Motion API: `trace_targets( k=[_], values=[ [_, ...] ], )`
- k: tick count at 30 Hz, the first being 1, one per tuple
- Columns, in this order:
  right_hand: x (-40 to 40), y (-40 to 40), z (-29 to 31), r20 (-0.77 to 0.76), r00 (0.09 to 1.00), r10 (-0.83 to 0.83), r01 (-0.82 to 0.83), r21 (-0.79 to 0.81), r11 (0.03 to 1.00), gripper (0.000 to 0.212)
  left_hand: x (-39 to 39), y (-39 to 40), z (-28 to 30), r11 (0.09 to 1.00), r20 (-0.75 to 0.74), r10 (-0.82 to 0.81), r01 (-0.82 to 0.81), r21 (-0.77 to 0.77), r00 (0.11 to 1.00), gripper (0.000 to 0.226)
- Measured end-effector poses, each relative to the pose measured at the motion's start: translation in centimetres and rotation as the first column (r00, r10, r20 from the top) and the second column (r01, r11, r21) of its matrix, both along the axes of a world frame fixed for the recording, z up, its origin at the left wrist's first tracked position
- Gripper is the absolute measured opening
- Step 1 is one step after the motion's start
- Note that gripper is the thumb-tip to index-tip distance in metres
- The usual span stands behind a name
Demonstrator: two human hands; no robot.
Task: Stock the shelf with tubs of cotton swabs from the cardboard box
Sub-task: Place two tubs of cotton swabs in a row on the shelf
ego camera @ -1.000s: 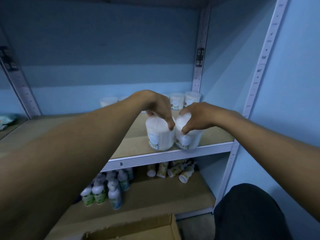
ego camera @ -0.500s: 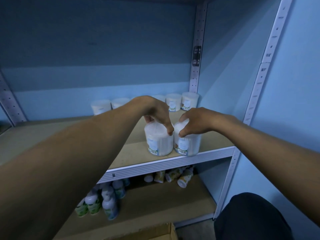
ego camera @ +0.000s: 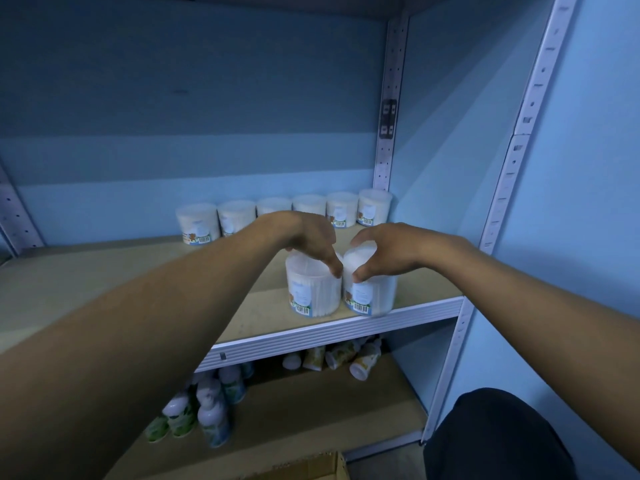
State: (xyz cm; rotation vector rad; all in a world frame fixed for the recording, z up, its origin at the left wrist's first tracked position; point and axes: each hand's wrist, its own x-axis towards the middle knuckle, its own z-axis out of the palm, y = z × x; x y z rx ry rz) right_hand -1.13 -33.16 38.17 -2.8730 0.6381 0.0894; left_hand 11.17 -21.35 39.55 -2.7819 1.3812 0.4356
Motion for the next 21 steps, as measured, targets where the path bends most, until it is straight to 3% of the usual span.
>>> trace_targets(
  k=[4, 9, 14, 21],
  values=[
    [-0.8, 0.3, 0.1, 0.088, 0.996, 0.032, -0.029, -0.031, 0.999, 0.061, -0.8, 1.3, 0.6, 0.995, 0.073, -0.045, 0.052, -0.085, 0.996, 0.087],
    [-0.9, 0.9, -0.5, 0.156, 0.986, 0.061, -0.049, -0.077, 0.996, 0.031, -1.5, 2.2, 0.6, 0.996, 0.077, -0.084, 0.084, -0.005, 0.993, 0.065],
    [-0.9, 1.5, -1.2, 0.172, 0.982, 0.080, -0.052, -0.157, 0.986, 0.033, -1.1, 2.4, -0.2, 0.990, 0.096, -0.113, 0.120, -0.072, 0.989, 0.050],
    [-0.8, 1.4, -1.5, 0.202, 0.976, 0.082, -0.043, -0.191, 0.981, 0.032, -0.5, 2.0, -0.8, 0.988, 0.145, -0.116, 0.129, -0.081, 0.983, 0.049]
  ],
)
